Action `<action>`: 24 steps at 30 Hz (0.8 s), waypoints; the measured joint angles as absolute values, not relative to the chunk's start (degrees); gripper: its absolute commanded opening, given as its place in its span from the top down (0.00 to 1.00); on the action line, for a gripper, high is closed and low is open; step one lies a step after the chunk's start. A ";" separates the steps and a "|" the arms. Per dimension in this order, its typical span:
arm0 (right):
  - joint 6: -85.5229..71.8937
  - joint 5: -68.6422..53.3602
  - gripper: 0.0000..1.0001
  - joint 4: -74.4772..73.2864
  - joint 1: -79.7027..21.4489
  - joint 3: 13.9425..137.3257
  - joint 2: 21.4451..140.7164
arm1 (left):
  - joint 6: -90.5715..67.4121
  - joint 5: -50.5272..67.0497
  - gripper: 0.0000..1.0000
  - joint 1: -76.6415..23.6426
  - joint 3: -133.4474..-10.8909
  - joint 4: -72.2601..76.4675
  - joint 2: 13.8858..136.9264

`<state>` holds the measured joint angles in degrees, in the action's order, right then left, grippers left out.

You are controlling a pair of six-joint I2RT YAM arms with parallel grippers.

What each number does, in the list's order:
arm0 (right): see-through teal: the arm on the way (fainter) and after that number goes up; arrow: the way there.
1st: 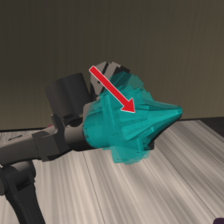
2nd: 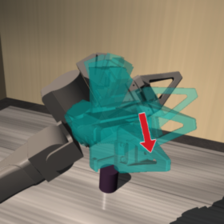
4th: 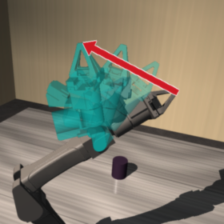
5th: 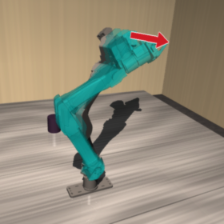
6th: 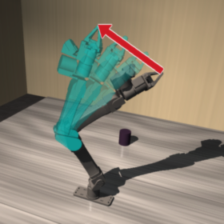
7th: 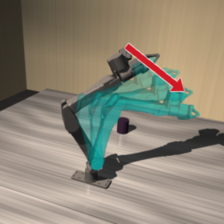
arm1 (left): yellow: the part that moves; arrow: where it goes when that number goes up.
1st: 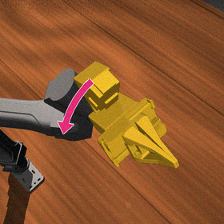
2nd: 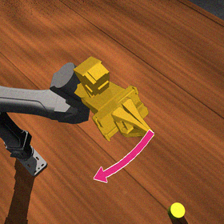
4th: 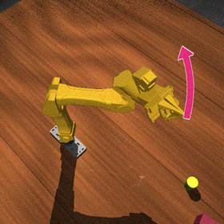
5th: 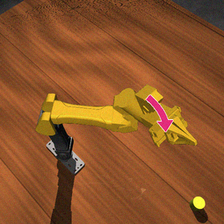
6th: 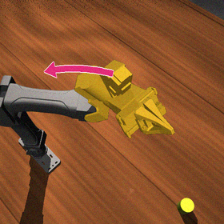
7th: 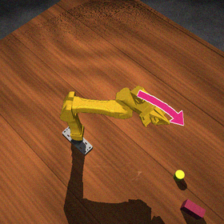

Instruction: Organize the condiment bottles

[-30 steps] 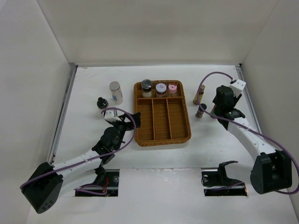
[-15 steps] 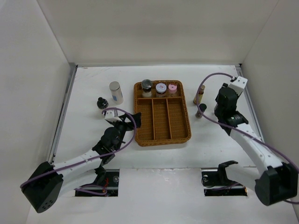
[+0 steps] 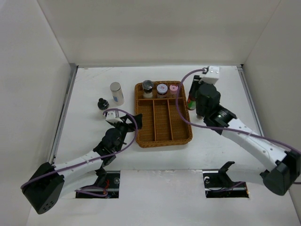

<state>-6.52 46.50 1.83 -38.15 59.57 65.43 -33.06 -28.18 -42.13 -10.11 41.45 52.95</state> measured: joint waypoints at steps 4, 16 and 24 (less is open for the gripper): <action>-7.20 44.47 0.69 4.82 -39.13 59.61 73.89 | -33.06 -28.18 0.04 -42.11 -10.11 41.50 52.95; -9.91 41.21 0.70 11.92 -39.83 60.93 87.31 | -33.08 -28.18 0.04 -42.04 -10.11 41.82 53.69; -11.64 40.45 0.59 12.56 -40.62 59.83 88.99 | -33.08 -28.16 0.04 -42.04 -10.11 41.91 54.57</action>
<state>-11.64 40.45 12.56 -40.62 59.83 88.99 -33.08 -28.16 -42.04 -10.11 41.91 54.57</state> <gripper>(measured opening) 0.458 0.959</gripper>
